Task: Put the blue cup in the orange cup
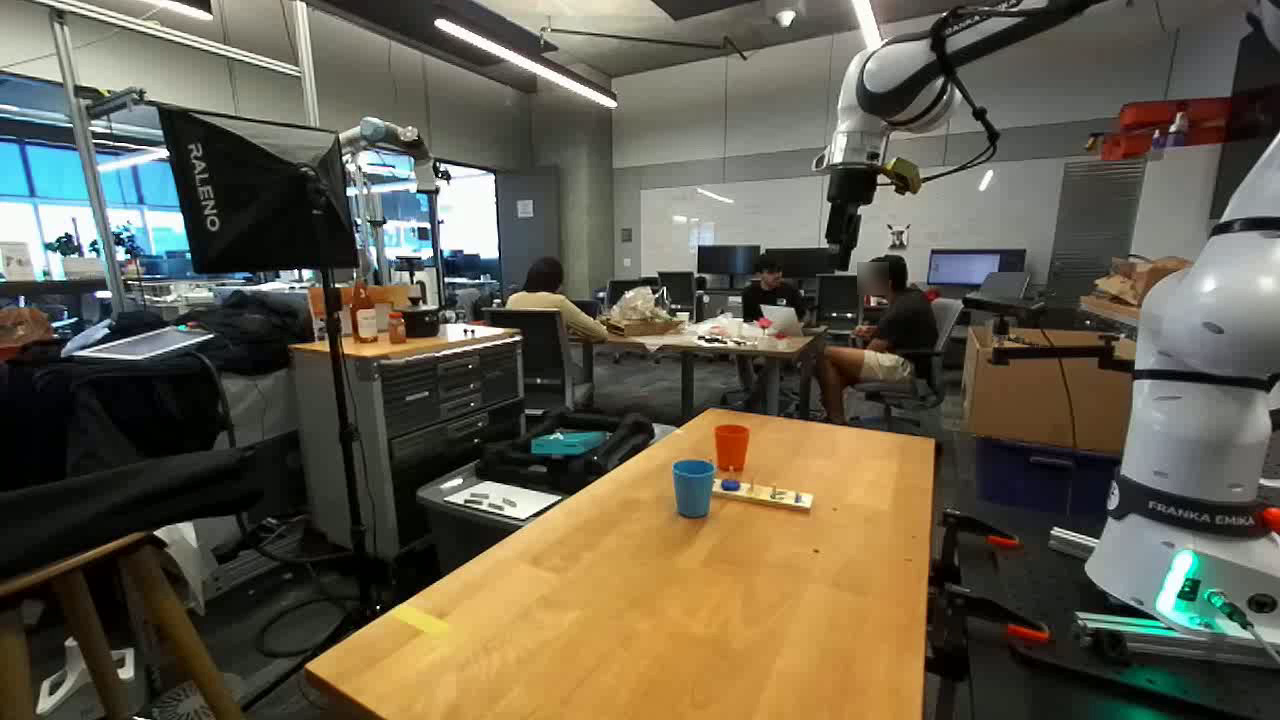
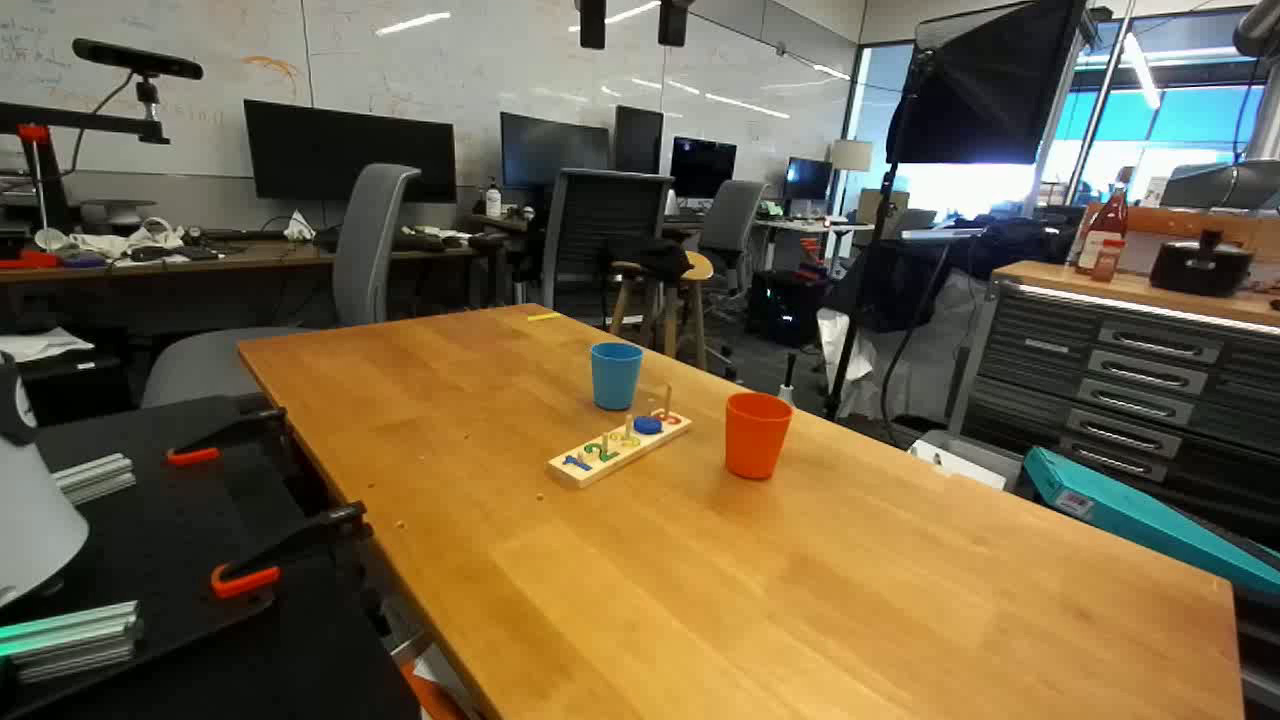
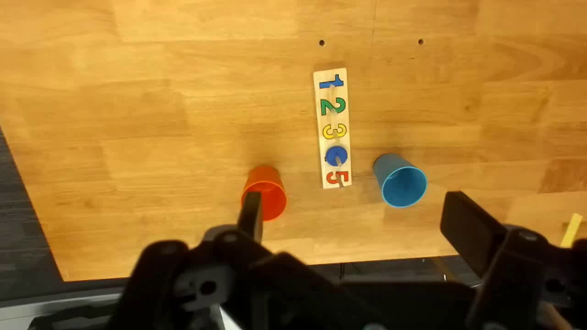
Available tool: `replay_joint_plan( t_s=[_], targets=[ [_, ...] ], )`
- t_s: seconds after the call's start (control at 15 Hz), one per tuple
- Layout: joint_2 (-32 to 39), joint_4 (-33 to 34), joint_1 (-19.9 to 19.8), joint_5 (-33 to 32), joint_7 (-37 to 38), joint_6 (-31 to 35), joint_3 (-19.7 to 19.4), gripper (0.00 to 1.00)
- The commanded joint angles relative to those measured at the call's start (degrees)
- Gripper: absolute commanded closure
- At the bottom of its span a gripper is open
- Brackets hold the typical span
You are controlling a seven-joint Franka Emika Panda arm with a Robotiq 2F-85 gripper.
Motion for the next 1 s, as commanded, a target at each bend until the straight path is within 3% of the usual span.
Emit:
replay_joint_plan(
  t_s=[0.0, 0.2, 0.4, 0.93],
  targets=[
    [0.14, 0.25, -1.11, 0.42, -0.34, -0.07, 0.94, 0.0],
    [-0.02, 0.51, -1.1, 0.42, -0.34, -0.08, 0.93, 0.0],
    [2.72, -0.28, 0.63, -0.13, 0.48, 1.62, 3.67, 0.0],
    [22.14, 5.22, 5.37, -1.48, 6.46, 8.91, 14.19, 0.0]
  ],
)
